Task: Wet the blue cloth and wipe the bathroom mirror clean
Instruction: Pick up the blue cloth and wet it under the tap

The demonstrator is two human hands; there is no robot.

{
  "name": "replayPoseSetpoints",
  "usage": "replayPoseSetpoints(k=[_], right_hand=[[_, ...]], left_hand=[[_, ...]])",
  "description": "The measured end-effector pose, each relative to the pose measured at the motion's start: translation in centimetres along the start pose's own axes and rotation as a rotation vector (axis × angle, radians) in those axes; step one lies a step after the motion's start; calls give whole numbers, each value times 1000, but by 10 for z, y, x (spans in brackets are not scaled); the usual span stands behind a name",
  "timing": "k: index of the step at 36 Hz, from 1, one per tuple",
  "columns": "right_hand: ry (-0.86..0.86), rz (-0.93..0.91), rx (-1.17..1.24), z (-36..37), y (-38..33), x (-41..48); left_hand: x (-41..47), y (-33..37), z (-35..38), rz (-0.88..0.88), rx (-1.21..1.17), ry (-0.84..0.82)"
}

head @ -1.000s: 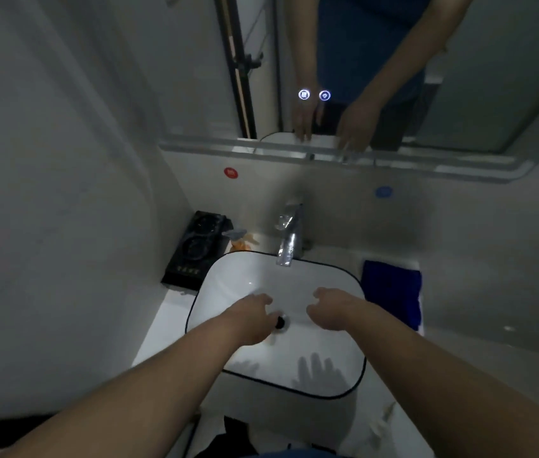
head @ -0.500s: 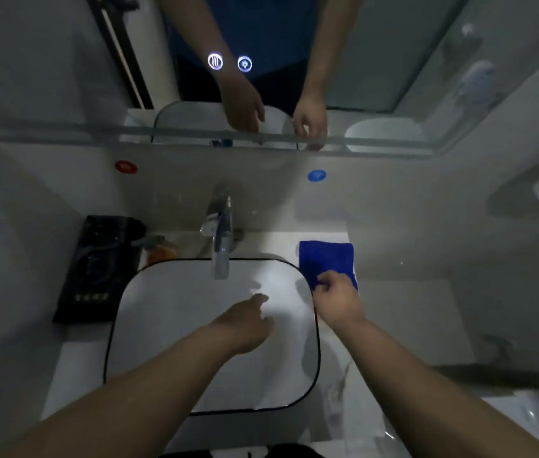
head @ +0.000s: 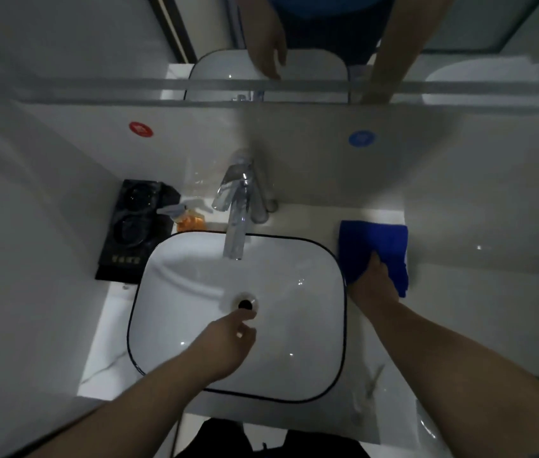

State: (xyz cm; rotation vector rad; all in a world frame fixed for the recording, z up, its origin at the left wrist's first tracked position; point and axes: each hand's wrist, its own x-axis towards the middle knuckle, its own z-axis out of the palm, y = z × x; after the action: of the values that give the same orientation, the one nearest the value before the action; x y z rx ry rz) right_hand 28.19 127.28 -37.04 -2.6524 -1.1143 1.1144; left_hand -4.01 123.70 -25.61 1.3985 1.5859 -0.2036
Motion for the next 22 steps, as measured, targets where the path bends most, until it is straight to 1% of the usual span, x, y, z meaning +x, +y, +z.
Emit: replayPoseSetpoints(k=[4, 7, 8, 11, 13, 15, 17, 18, 21, 22], right_hand=[[41, 8, 141, -8, 4, 8], [116, 28, 441, -33, -1, -11], [153, 47, 499, -46, -1, -22], [259, 4, 527, -77, 7, -59], [285, -27, 555, -93, 7, -92], [227, -12, 620, -111, -10, -138], [178, -36, 694, -120, -27, -180], [144, -20, 763, -117, -33, -195], [-81, 81, 1061, -89, -55, -223], [-150, 105, 1096, -73, -61, -224]], left_hand=[[1, 3, 1, -10, -29, -24], [2, 7, -1, -19, -115, -46], [4, 8, -2, -13, -127, -50], [6, 17, -13, 6, -112, -78], [9, 23, -19, 19, -189, -132], [4, 32, -26, 17, -362, -219], [-3, 41, -32, -54, -599, -341], [-6, 44, -35, -97, -695, -409], [-9, 42, -34, -169, -902, -657], [-9, 41, -31, -176, -999, -729]])
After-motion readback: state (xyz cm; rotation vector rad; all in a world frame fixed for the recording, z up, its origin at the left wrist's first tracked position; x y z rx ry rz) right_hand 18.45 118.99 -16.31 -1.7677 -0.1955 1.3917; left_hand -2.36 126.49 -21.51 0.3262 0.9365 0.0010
